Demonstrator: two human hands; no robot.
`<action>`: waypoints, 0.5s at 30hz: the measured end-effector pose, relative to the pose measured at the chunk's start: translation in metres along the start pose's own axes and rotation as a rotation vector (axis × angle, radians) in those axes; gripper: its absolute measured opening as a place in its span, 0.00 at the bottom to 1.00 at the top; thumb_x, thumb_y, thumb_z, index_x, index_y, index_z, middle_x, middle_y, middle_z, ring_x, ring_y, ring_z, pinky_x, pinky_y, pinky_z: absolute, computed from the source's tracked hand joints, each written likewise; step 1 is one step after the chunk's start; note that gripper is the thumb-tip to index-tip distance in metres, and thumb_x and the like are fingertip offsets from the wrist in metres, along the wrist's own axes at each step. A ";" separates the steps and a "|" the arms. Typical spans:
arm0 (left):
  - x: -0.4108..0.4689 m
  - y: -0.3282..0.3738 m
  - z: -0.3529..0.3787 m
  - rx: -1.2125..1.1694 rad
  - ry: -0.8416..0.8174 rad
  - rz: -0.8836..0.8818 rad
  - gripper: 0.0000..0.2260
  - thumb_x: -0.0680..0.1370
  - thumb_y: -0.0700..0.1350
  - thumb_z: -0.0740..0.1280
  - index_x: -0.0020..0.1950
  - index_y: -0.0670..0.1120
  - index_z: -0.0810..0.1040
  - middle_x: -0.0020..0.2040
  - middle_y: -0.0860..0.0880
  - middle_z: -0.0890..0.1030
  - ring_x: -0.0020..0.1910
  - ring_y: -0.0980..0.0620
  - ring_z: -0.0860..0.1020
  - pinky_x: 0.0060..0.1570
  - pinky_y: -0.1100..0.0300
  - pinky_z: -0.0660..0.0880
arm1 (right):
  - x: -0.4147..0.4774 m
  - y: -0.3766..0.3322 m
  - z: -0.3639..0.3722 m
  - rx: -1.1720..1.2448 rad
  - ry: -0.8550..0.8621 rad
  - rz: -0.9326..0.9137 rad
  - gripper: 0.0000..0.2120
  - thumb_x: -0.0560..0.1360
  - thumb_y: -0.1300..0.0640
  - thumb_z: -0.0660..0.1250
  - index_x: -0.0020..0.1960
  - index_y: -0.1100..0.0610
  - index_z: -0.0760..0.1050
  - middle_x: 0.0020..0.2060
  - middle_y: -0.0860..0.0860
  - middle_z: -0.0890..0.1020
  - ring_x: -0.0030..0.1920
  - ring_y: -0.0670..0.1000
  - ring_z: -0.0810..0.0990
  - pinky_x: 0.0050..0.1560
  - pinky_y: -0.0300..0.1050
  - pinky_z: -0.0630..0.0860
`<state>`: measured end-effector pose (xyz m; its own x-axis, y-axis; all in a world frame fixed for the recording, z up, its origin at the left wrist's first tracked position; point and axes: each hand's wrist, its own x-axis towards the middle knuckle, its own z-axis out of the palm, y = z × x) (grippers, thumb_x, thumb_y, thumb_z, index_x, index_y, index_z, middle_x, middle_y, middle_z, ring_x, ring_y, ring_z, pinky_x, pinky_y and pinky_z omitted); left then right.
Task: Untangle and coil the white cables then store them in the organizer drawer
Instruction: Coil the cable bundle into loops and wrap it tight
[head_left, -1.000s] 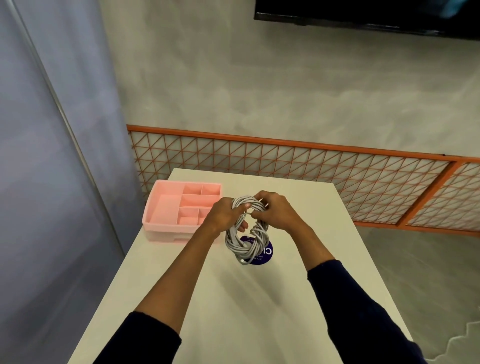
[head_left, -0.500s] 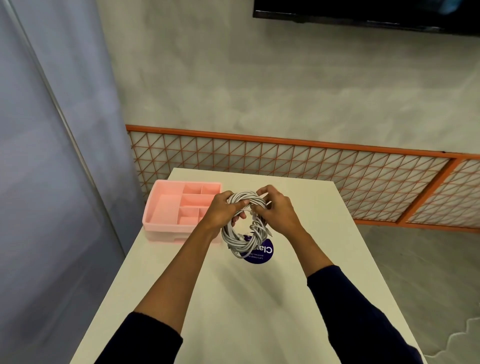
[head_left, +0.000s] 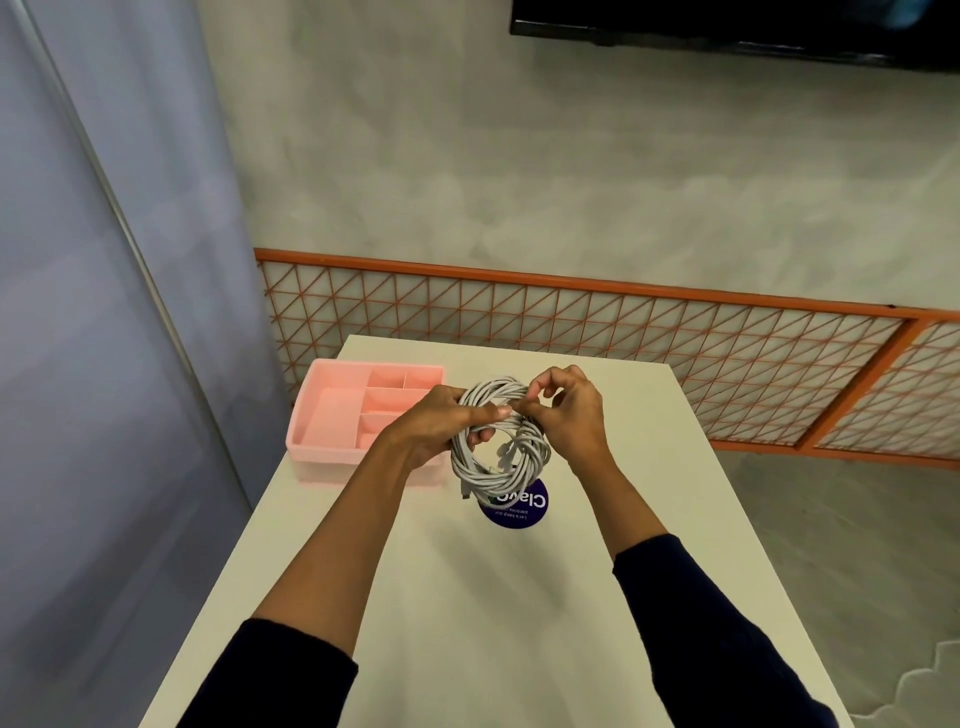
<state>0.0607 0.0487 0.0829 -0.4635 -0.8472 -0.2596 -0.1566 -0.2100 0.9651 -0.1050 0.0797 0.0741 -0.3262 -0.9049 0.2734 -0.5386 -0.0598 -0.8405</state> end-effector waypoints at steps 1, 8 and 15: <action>-0.001 0.000 0.000 -0.018 -0.016 0.003 0.06 0.73 0.43 0.74 0.46 0.42 0.81 0.34 0.48 0.78 0.32 0.54 0.74 0.32 0.64 0.70 | 0.000 -0.001 0.000 0.022 -0.005 -0.008 0.07 0.66 0.63 0.77 0.37 0.55 0.81 0.35 0.47 0.69 0.33 0.42 0.68 0.34 0.26 0.65; -0.004 0.001 0.002 -0.024 0.013 0.083 0.07 0.79 0.45 0.66 0.50 0.41 0.79 0.29 0.50 0.76 0.26 0.57 0.70 0.27 0.66 0.67 | -0.001 -0.008 0.003 -0.067 0.009 -0.133 0.06 0.68 0.67 0.74 0.41 0.57 0.85 0.32 0.45 0.70 0.31 0.41 0.70 0.36 0.31 0.67; -0.004 -0.003 0.000 0.020 0.161 0.063 0.09 0.78 0.44 0.66 0.40 0.42 0.78 0.25 0.50 0.74 0.22 0.57 0.66 0.27 0.64 0.62 | -0.007 -0.018 0.001 -0.445 -0.441 -0.261 0.14 0.77 0.66 0.59 0.56 0.58 0.82 0.38 0.49 0.64 0.44 0.49 0.67 0.42 0.40 0.63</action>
<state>0.0628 0.0530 0.0806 -0.3278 -0.9258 -0.1884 -0.1501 -0.1458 0.9779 -0.0922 0.0873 0.0870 0.1548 -0.9772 0.1456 -0.8561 -0.2062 -0.4739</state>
